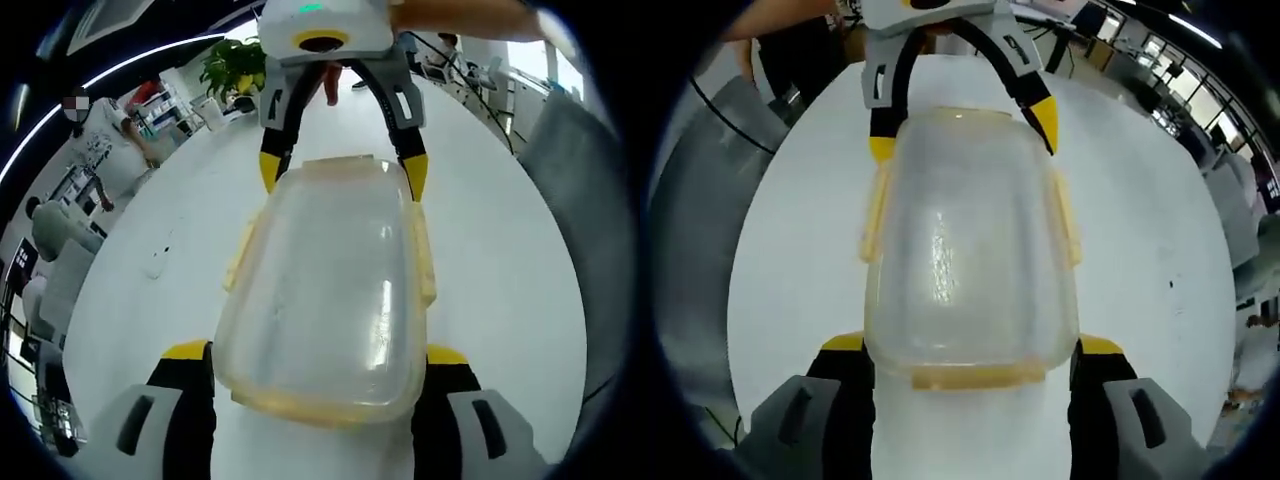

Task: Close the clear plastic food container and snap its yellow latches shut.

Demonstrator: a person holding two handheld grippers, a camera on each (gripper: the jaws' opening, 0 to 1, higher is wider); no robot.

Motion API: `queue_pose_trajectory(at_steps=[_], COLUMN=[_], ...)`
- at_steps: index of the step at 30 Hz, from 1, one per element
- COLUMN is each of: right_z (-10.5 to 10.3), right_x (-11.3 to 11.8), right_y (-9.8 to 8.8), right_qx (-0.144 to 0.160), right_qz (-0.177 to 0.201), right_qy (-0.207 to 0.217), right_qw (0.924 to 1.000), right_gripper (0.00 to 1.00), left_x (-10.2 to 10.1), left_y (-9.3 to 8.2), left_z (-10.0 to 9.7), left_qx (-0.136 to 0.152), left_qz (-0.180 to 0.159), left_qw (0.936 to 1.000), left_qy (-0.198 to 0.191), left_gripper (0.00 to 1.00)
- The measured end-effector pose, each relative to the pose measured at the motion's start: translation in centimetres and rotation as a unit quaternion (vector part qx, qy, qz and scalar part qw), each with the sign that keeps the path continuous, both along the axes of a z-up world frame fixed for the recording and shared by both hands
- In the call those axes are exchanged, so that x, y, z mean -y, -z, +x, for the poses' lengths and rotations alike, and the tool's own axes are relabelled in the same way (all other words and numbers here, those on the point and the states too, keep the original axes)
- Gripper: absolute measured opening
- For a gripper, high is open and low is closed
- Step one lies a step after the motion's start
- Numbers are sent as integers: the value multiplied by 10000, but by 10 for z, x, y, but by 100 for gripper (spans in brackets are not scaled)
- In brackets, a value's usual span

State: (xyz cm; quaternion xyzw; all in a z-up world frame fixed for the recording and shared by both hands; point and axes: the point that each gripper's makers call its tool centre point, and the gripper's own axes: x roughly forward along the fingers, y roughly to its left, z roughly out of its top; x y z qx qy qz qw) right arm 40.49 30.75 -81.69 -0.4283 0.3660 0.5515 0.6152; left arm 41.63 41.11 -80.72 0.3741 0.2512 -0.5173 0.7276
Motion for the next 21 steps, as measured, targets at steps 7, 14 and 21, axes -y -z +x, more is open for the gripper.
queue_pose_trajectory(at_steps=[7,14,21], right_z=[6,6,5], right_x=[2,3,7], right_y=[1,2,-1], right_qx=[48,86,219], right_qz=[-58,-76,-193], right_qy=[-16,-13,190], right_qw=[10000,9999,9994], right_gripper=[77,77,75], left_x=[2,2,-1], left_y=[0,0,9], left_z=[6,6,4], left_qx=[3,7,351], left_qz=[25,17,304], left_qw=[10000,10000,9987], left_qy=[21,36,219], left_gripper=[78,78,83])
